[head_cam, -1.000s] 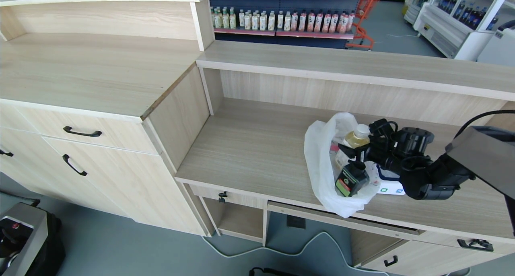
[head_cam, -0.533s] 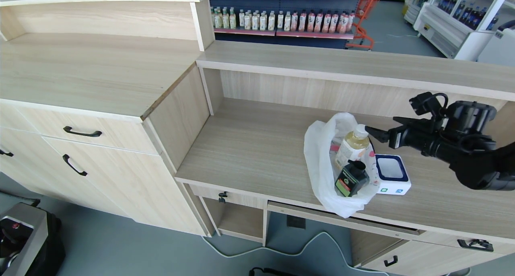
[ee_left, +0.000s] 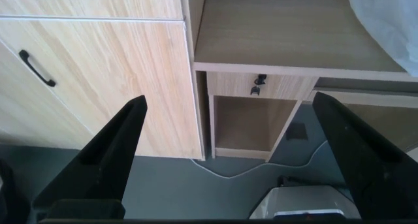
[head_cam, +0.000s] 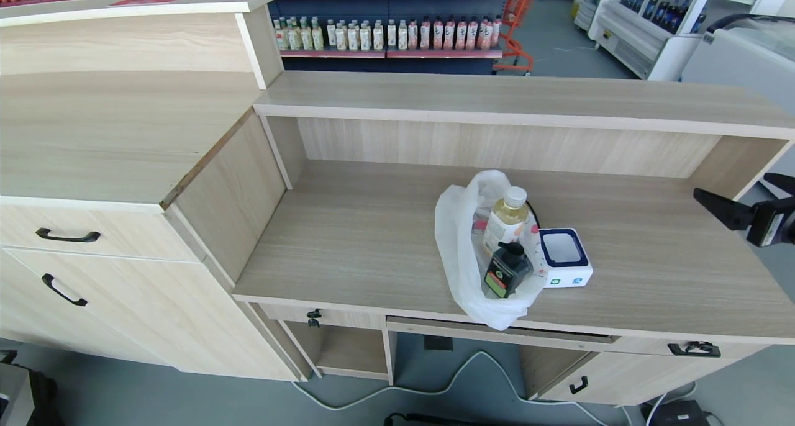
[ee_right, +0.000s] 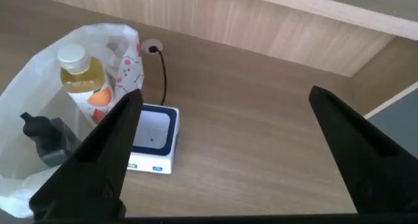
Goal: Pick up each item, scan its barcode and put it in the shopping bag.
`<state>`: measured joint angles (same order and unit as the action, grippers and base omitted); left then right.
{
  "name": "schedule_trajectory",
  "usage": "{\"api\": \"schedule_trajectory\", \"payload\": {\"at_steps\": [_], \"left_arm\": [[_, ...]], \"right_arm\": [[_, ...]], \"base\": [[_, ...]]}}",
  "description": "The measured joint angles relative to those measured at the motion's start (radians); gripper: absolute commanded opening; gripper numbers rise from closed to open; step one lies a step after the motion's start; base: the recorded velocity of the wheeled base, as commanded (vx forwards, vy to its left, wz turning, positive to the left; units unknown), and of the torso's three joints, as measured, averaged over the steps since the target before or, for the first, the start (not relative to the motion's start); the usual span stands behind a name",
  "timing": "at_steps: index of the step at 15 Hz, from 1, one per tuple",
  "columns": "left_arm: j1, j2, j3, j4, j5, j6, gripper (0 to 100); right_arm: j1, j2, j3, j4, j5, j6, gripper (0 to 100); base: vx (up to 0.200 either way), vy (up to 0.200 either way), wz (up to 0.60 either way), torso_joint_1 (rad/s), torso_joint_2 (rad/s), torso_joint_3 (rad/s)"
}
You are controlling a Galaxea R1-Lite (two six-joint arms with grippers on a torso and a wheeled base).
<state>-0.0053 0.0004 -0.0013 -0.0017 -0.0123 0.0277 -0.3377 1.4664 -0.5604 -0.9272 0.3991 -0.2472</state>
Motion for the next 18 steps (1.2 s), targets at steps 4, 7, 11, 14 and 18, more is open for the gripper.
{"api": "schedule_trajectory", "payload": {"at_steps": [4,7,11,14,18], "left_arm": [[0.000,0.000,0.000,0.000,0.000,0.000,100],[-0.001,0.000,0.000,0.000,0.000,0.000,100],[0.000,0.000,0.000,0.000,0.000,0.000,100],[-0.001,0.000,0.000,0.000,0.000,0.000,100],[0.000,0.000,0.000,0.000,0.000,0.000,100]], "right_arm": [[-0.050,-0.153,0.221,0.006,-0.043,0.035,100],[0.037,-0.348,0.347,0.115,-0.233,0.091,100],[0.260,-0.740,0.449,0.460,-0.446,0.180,100],[0.327,-1.029,0.520,0.660,-0.463,0.221,100],[0.335,-1.320,0.553,0.898,-0.433,0.234,100]], "base": [[0.000,0.000,0.00,0.000,0.00,0.000],[0.000,0.000,0.00,0.000,0.00,0.000],[0.000,0.000,0.00,0.000,0.00,0.000],[0.000,0.000,0.00,0.000,0.00,0.000],[0.000,0.000,0.00,0.000,0.00,0.000]]}}
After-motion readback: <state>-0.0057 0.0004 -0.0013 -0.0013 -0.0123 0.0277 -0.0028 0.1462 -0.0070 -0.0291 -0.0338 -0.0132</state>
